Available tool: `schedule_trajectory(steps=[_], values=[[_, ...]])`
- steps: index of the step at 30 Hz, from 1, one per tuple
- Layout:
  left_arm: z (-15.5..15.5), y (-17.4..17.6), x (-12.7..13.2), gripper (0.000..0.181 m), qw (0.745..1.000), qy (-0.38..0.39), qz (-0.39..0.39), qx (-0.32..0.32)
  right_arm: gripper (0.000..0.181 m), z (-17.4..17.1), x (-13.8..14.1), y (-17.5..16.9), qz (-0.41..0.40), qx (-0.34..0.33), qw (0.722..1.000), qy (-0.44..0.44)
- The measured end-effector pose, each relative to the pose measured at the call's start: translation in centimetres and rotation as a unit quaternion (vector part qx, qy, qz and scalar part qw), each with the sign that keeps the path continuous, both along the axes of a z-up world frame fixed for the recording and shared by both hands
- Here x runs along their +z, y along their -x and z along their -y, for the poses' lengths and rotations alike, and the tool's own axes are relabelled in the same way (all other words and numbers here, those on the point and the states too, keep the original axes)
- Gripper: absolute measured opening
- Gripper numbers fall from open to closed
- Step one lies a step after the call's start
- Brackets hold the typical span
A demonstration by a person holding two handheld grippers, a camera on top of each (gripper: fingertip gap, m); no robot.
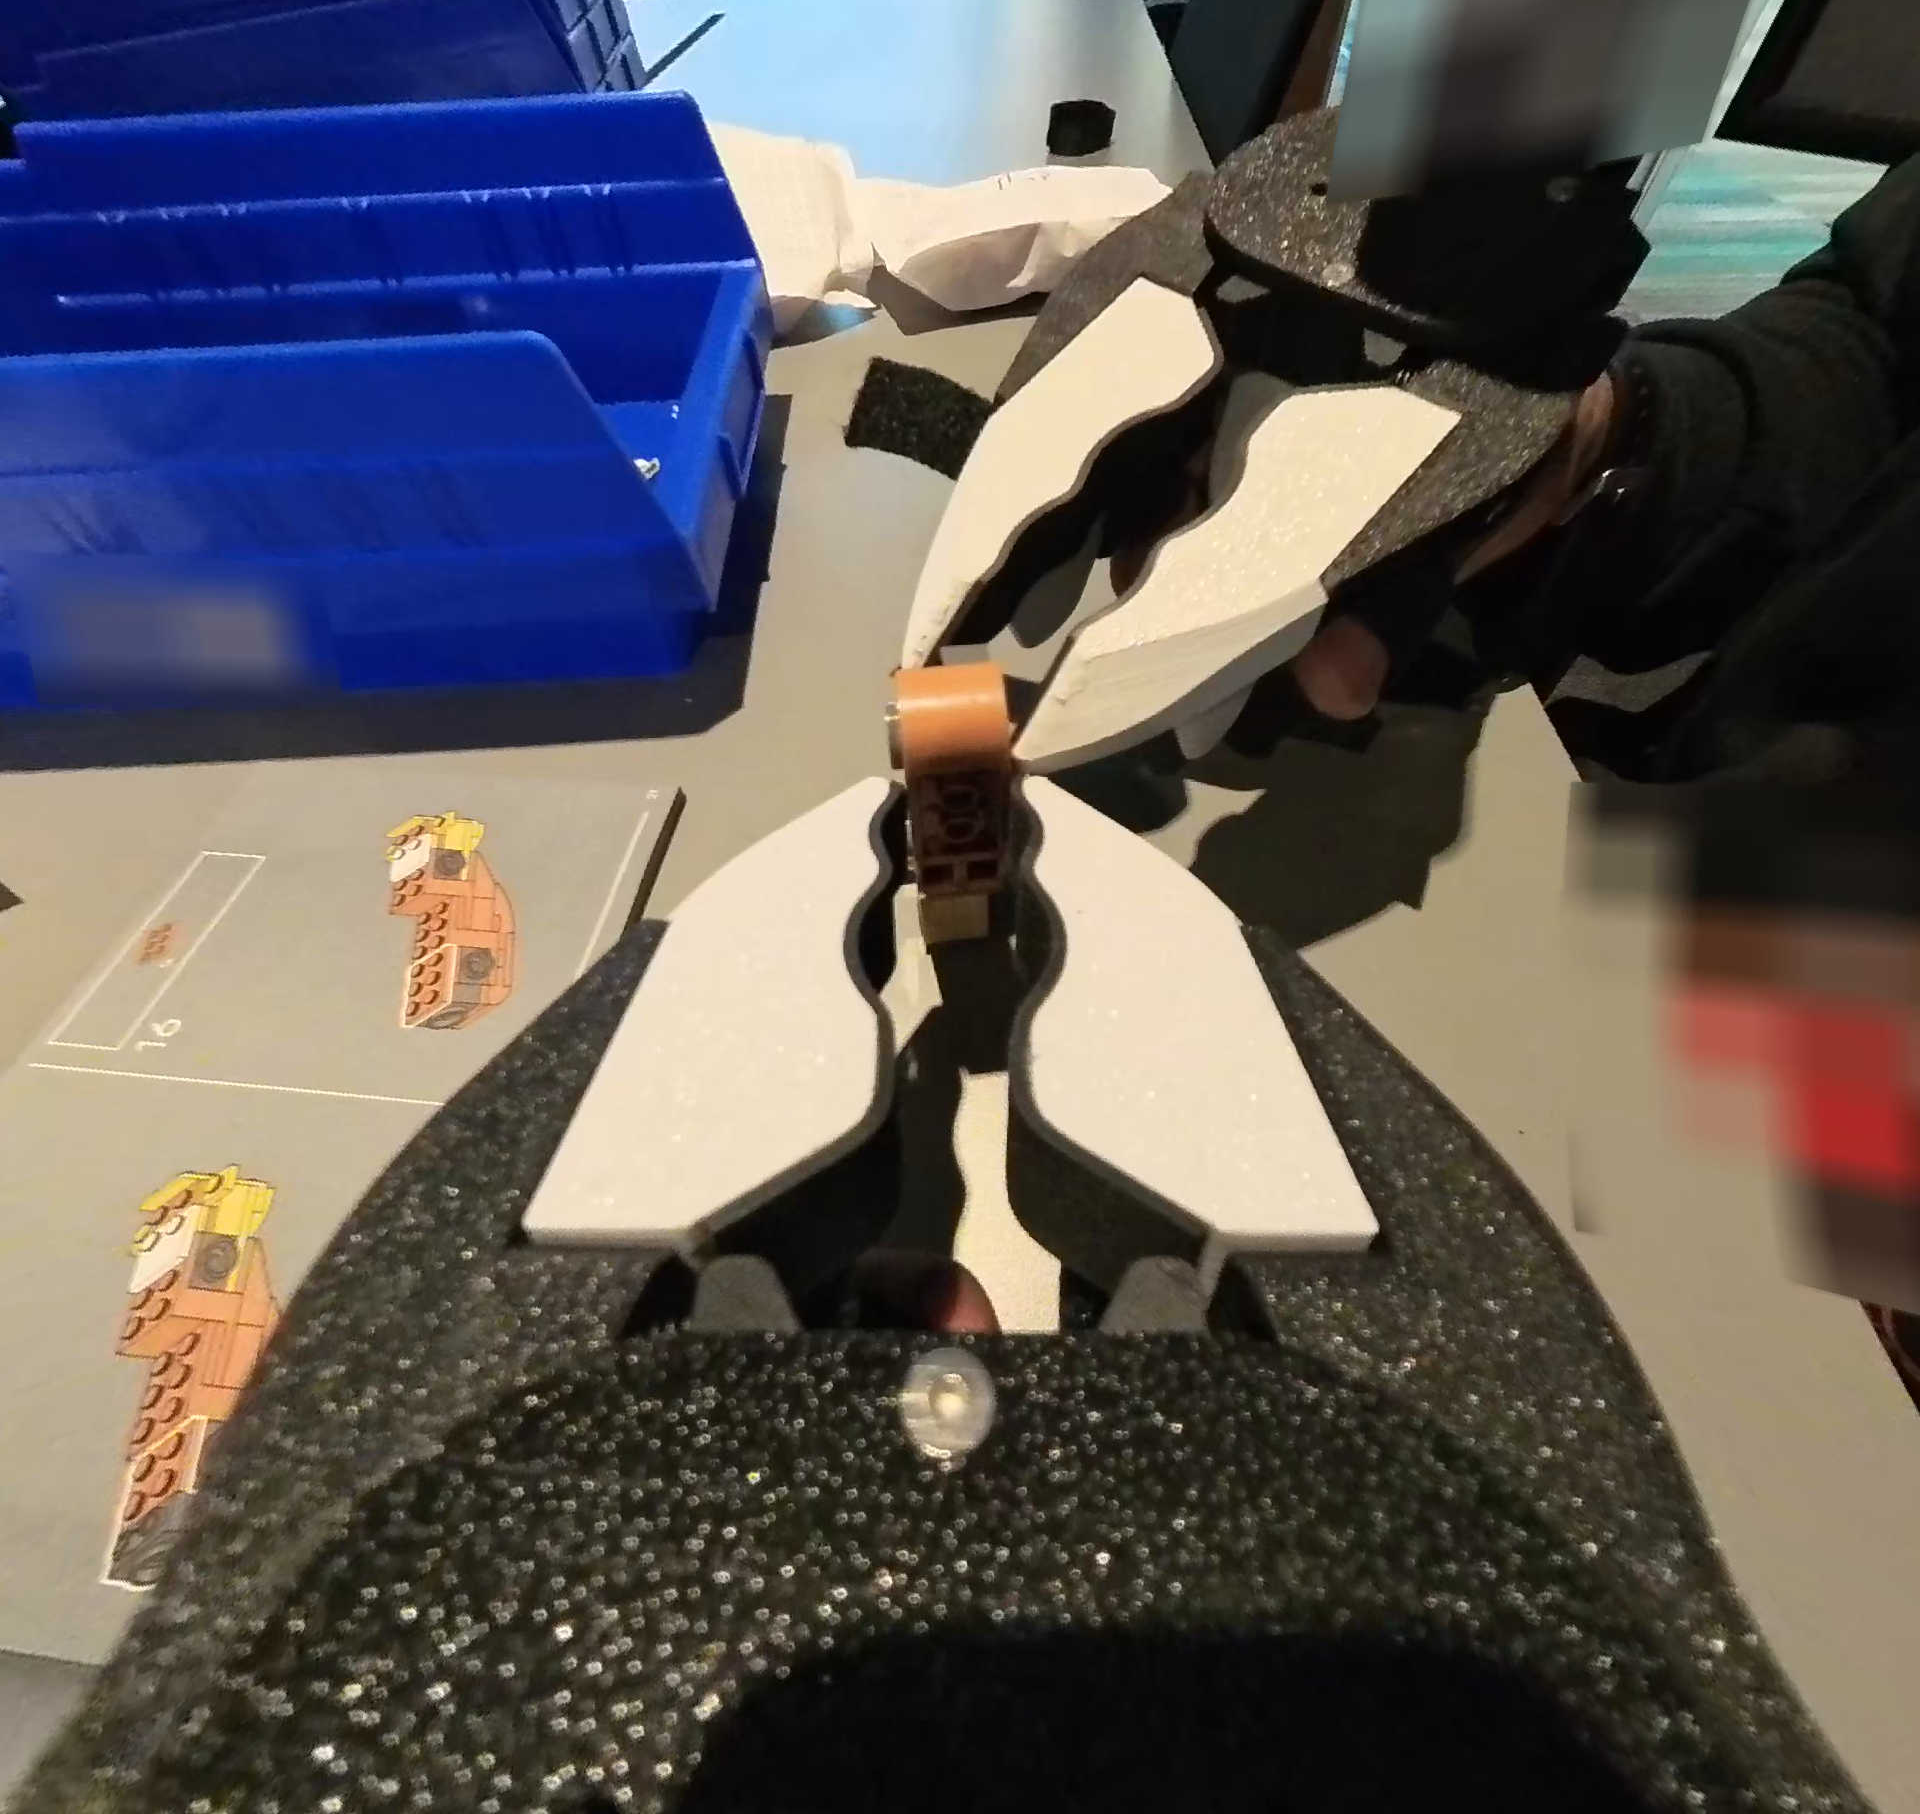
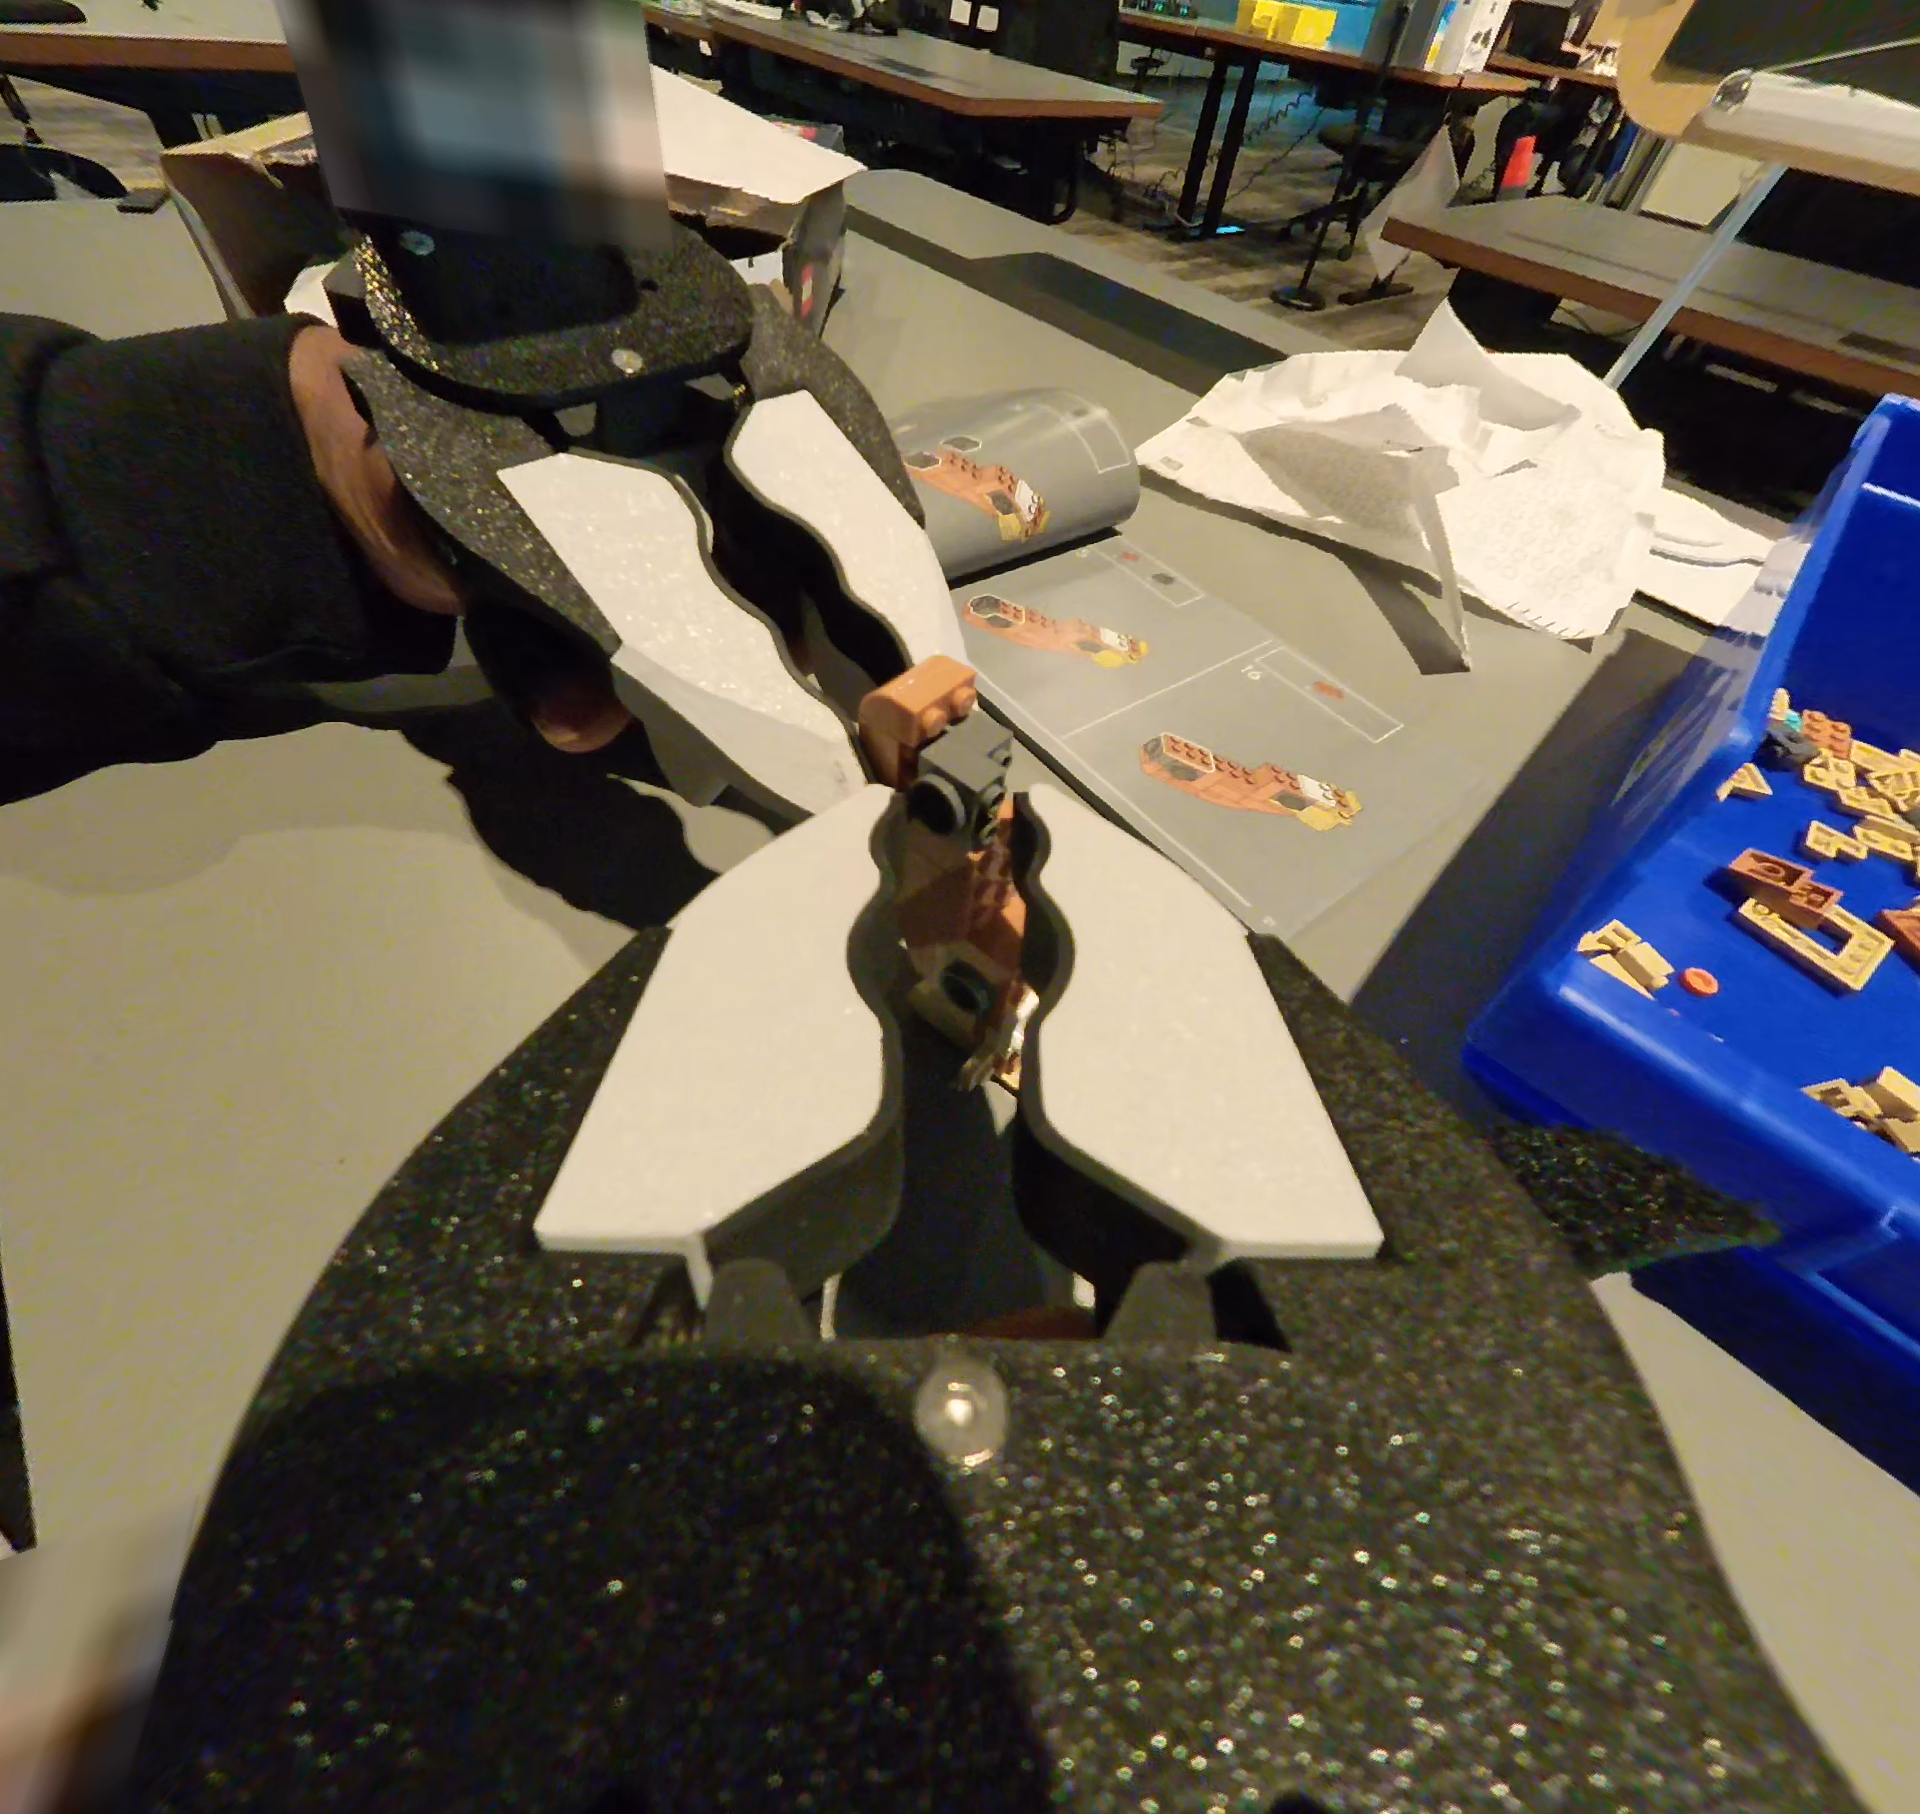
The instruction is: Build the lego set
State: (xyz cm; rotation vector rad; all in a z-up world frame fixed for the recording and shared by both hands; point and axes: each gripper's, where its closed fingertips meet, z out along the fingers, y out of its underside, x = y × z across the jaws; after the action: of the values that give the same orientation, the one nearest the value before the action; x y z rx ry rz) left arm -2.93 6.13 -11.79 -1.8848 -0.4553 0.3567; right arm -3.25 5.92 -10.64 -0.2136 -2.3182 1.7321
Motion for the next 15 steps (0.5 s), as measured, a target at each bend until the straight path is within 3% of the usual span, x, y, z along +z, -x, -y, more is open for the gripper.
schedule_trajectory(steps=[15], values=[[0.09, -0.03, 0.12, 0.018, 1.000, -0.007, 0.003, 0.004, 0.025, -0.53, -0.08, -0.32, -0.004, -0.006, 1.000, -0.004]])
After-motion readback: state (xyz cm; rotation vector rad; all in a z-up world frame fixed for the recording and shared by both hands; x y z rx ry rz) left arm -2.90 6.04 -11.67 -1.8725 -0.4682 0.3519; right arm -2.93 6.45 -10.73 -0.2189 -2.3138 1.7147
